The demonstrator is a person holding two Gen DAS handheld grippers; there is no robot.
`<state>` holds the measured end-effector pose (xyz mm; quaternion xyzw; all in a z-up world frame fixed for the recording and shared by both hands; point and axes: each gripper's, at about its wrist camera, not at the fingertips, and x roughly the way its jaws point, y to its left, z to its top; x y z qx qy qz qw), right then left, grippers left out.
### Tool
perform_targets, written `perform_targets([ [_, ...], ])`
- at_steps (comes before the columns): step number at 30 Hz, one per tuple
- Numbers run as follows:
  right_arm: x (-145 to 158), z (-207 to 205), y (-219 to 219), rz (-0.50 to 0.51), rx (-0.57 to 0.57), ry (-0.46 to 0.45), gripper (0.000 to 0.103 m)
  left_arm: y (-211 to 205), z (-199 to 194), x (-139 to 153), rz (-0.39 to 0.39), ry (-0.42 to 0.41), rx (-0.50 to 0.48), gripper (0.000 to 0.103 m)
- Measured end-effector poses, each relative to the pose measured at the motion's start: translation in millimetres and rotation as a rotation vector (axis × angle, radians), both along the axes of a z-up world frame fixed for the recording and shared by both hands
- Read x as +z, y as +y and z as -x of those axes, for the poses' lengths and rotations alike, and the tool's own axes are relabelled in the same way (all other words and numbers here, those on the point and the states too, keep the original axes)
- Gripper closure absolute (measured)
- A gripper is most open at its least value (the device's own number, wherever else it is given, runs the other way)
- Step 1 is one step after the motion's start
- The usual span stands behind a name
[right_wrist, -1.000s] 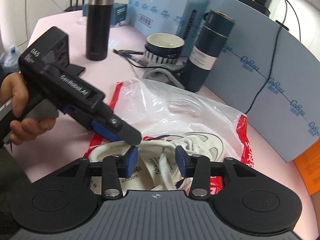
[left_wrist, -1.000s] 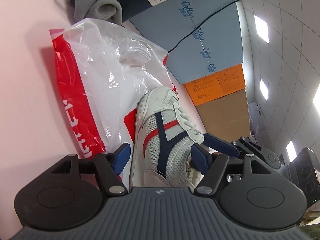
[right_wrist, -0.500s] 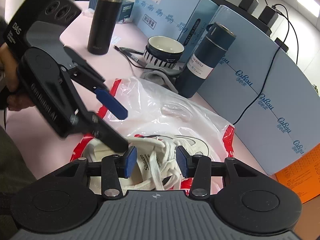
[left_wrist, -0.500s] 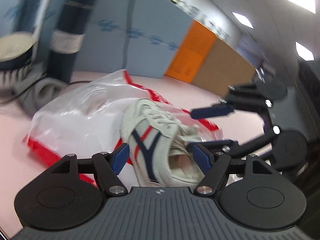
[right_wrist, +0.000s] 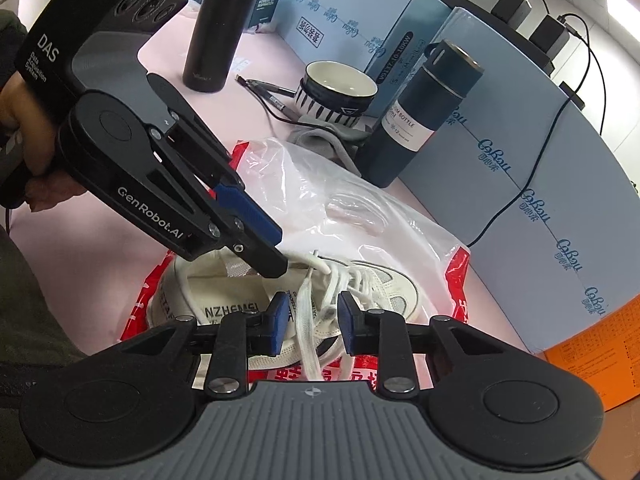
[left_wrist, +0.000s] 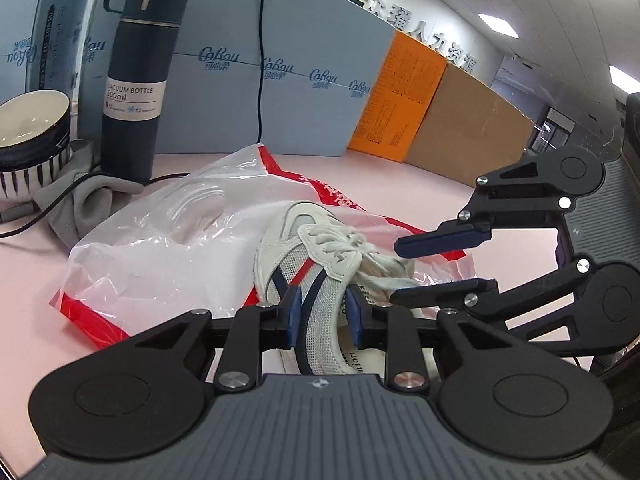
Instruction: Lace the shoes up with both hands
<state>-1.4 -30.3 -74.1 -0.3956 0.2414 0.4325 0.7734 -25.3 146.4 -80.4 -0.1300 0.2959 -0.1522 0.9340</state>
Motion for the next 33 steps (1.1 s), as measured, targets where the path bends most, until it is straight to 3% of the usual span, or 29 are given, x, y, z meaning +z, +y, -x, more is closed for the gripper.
perform_targets([
  [3,-4,2,4,0.020,0.022,-0.021,0.080,5,-1,-4,0.063,0.015,0.026,0.081],
  [5,-7,3,7,0.037,0.029,-0.054,0.092,10,-1,-7,0.120,0.026,0.051,0.081],
  [12,-12,1,13,0.034,0.043,-0.063,0.093,17,2,-13,0.200,0.046,0.090,0.075],
  [19,-6,-5,12,-0.044,-0.005,-0.056,0.099,18,2,-17,0.233,0.063,0.093,0.073],
  [22,-3,-10,8,-0.089,-0.034,-0.013,0.098,17,1,-18,0.217,0.082,0.093,0.071],
  [24,0,-11,2,-0.125,-0.047,0.012,0.095,16,1,-19,0.200,0.092,0.093,0.064],
  [27,7,-13,-5,-0.173,-0.062,0.044,0.085,12,3,-18,0.168,0.082,0.081,0.061],
  [29,11,-19,-6,-0.206,-0.069,0.093,0.085,7,4,-15,0.129,0.065,0.074,0.061],
  [33,14,-32,-2,-0.252,-0.083,0.165,0.085,-12,5,-7,-0.020,0.009,0.042,0.061],
])
